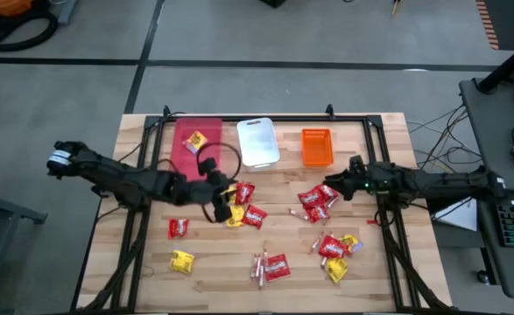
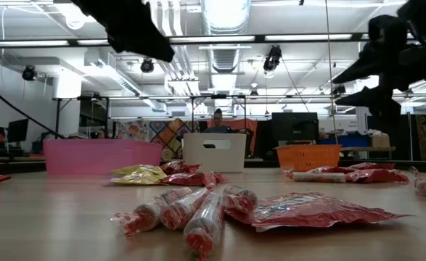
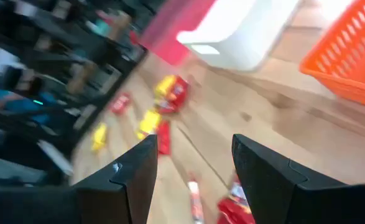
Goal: Sort candy
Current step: Put the red candy into the orange bin
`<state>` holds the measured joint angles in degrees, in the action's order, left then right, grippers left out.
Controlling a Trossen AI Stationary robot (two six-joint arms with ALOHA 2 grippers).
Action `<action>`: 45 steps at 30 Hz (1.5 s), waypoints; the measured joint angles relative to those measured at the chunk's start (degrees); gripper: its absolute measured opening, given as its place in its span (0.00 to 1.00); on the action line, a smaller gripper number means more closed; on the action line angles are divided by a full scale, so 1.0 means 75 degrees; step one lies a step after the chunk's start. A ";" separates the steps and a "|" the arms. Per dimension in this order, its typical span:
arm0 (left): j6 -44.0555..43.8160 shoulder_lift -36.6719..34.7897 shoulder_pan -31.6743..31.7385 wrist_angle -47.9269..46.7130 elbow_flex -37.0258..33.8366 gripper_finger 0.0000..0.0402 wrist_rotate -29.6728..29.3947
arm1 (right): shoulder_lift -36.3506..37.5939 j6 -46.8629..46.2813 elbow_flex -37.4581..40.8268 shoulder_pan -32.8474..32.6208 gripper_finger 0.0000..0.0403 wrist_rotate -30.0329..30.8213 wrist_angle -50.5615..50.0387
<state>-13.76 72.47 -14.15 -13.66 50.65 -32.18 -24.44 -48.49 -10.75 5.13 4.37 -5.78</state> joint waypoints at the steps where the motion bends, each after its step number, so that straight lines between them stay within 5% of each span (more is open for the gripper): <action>1: 0.0031 0.0037 -0.0140 0.0023 -0.0016 0.26 -0.0202 | -0.0279 0.0000 -0.0228 0.0000 0.49 0.0017 -0.0263; 17: -0.0203 0.0487 -0.0641 0.0002 -0.0226 0.26 -0.0493 | -0.4213 -0.0525 -0.3829 0.0000 0.49 -0.0450 -0.6245; 32: -0.0789 0.0385 -0.1713 -0.0590 -0.0223 0.26 -0.0871 | -0.5989 0.5032 -0.4545 -0.0560 0.49 -0.1024 -0.6288; 45: -0.1705 0.0363 -0.1991 -0.1257 -0.0223 0.26 -0.1055 | -0.7266 0.5381 -0.4545 -0.1049 0.49 -0.0165 -0.4319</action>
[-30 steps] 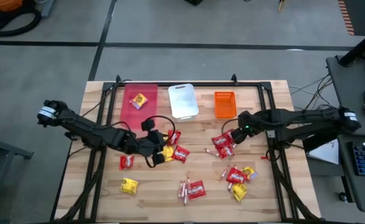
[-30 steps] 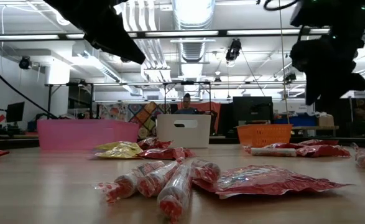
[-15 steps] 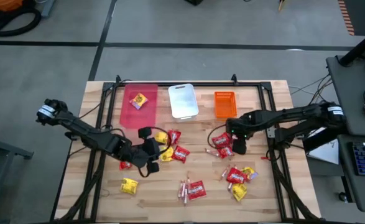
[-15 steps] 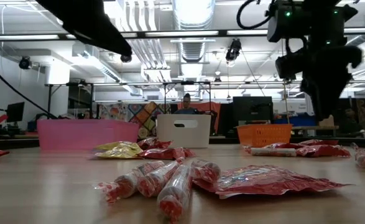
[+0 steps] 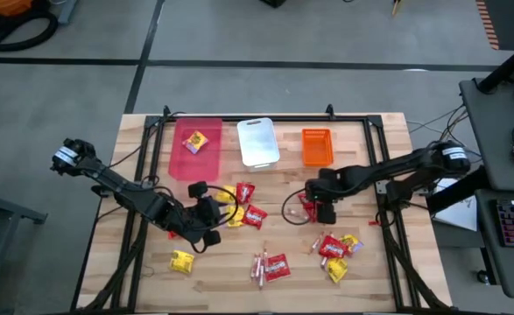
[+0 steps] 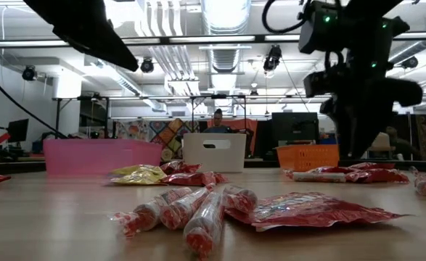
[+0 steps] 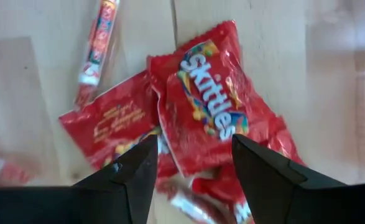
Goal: Sort candy
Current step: Put the red candy into the orange bin
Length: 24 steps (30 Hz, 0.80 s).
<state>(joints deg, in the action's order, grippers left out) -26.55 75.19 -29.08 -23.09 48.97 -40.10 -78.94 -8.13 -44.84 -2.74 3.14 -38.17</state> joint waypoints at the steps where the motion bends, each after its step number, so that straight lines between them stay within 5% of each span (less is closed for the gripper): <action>1: -0.0023 -0.0005 0.0000 -0.0004 0.0000 0.26 0.0000 | -0.0090 -0.0001 0.0000 0.0000 0.49 0.0010 0.0065; 13: -0.0269 -0.0011 0.0000 -0.0036 0.0000 0.26 -0.0216 | -0.1004 0.0025 -0.0029 0.0000 0.45 0.0271 0.0618; 24: -0.0279 -0.0011 0.0000 -0.0014 -0.0003 0.26 -0.0276 | -0.1052 -0.0065 -0.0001 0.0009 0.05 0.0248 0.0635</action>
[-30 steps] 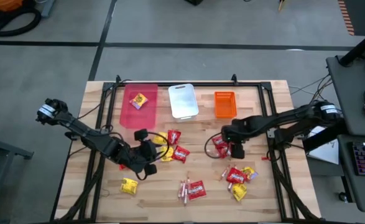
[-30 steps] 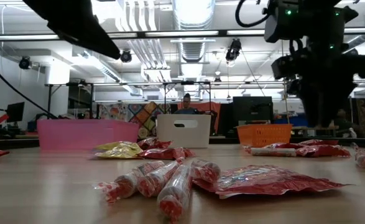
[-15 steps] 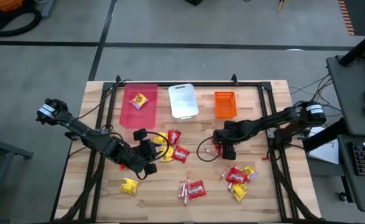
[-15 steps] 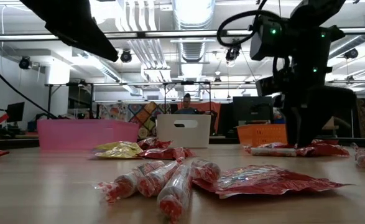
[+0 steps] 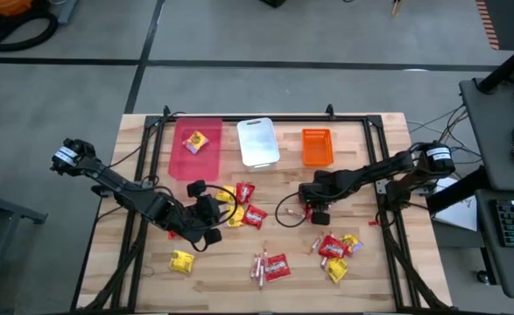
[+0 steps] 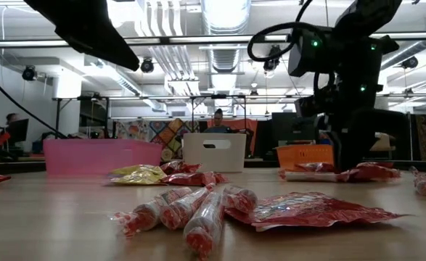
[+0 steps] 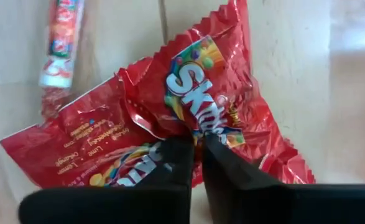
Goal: Sort candy
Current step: Put the red candy into the orange bin
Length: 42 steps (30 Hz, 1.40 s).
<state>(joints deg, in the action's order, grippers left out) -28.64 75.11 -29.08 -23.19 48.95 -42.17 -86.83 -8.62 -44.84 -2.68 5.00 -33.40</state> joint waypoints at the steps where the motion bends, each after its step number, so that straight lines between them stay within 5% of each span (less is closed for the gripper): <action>1: -0.0002 0.0000 0.0000 0.0004 0.0000 0.26 0.0003 | 0.0032 0.0012 0.0003 -0.0002 0.04 -0.0038 -0.0016; 23: -0.0115 0.0000 0.0003 -0.0019 -0.0003 0.26 0.0005 | 0.2516 -0.0735 -0.0512 0.0390 0.02 0.0157 0.0204; 34: -0.0217 0.0000 0.0003 -0.0026 -0.0003 0.26 0.0011 | 0.1404 0.0847 -0.2600 0.3147 0.02 0.0223 -0.2609; 42: -0.0423 0.0000 0.0003 -0.0057 -0.0003 0.26 0.0014 | 0.0149 0.2199 -0.2653 0.5243 0.02 0.0005 -0.2523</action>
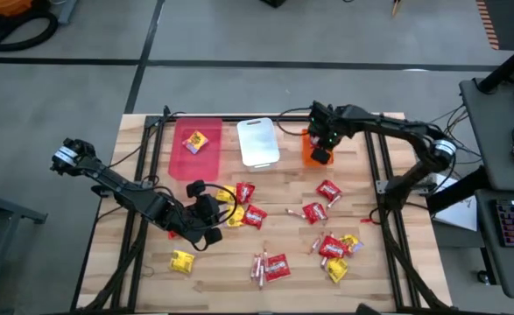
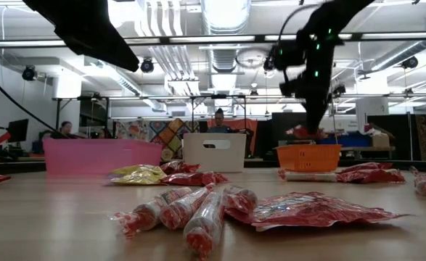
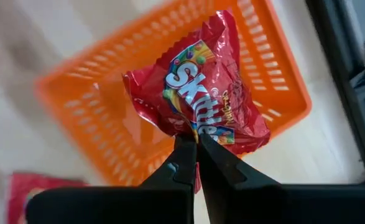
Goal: Sort candy
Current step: Put the red candy into the orange bin
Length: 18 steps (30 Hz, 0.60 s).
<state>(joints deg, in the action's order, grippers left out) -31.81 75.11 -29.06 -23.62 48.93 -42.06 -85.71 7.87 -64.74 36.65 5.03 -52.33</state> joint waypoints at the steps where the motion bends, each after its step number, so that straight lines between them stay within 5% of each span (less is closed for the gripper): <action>1: -0.0027 0.0000 0.0001 0.0000 0.0000 0.26 0.0000 | -0.0125 0.0021 0.0006 0.0150 0.02 -0.0019 0.0074; 18: -0.0041 0.0000 0.0002 -0.0054 0.0000 0.26 0.0001 | -0.0501 0.0119 -0.0007 0.0402 0.02 -0.0072 0.0683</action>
<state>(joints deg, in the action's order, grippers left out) -32.12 75.11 -29.04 -24.02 48.93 -42.05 -89.47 8.76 -64.79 39.66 4.49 -47.20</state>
